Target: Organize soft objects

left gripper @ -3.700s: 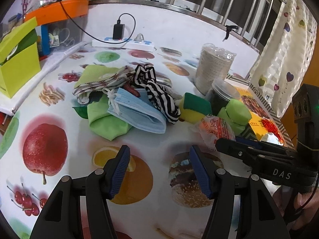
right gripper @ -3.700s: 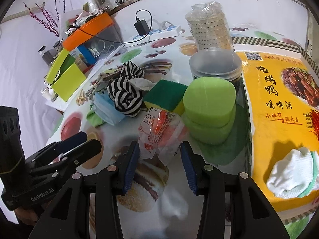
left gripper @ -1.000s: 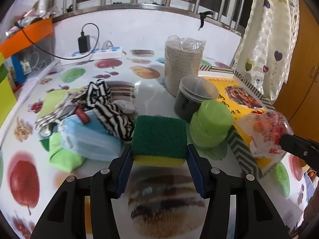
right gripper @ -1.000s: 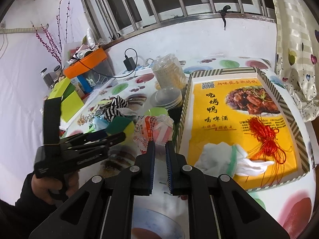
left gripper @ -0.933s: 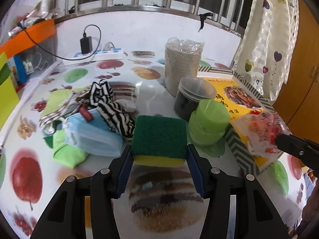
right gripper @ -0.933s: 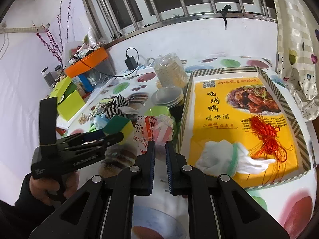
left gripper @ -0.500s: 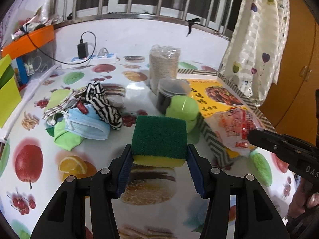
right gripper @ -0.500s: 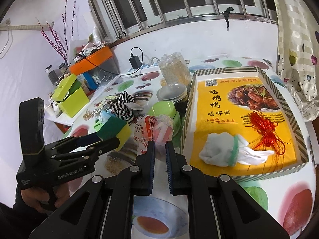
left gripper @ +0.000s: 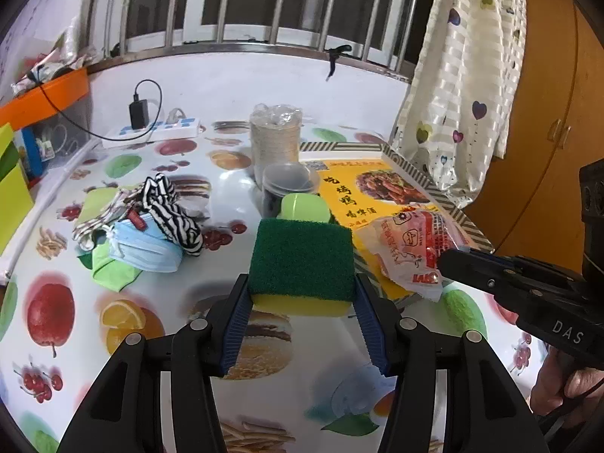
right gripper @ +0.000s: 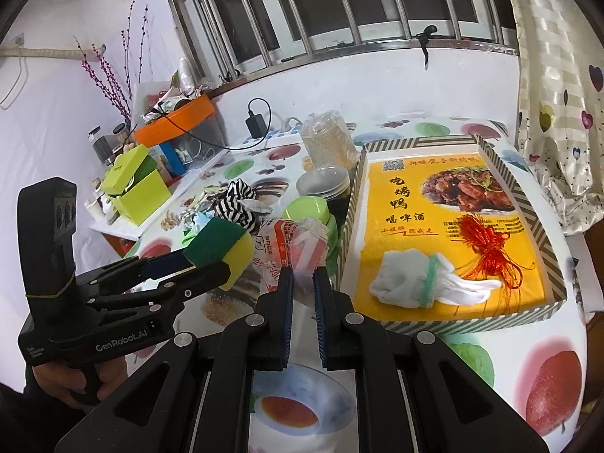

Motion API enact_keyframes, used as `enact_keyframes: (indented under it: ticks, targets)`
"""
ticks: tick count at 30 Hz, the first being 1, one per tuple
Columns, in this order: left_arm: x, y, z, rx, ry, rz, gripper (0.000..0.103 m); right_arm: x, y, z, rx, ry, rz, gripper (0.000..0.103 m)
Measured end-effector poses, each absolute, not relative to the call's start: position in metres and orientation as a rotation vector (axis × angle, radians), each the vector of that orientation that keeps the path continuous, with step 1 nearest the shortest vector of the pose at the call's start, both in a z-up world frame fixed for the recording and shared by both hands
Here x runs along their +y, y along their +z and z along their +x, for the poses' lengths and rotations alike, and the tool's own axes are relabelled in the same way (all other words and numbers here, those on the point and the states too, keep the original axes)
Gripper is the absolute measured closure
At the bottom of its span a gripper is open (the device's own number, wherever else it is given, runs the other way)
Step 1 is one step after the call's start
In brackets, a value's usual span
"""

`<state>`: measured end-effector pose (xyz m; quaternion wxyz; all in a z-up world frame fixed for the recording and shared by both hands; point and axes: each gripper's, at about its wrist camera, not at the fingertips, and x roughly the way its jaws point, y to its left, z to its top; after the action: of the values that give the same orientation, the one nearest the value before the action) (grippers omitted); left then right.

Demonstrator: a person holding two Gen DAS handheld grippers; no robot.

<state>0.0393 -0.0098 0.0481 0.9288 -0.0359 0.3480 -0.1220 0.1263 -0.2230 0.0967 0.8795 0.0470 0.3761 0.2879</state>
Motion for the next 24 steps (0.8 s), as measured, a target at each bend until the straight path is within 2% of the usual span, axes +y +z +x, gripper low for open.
enact_keyframes:
  ticks: [24]
  targets:
    - [-0.041, 0.055, 0.048, 0.705, -0.323, -0.042, 0.05, -0.251, 0.101, 0.133, 0.764, 0.532, 0.122, 0.091]
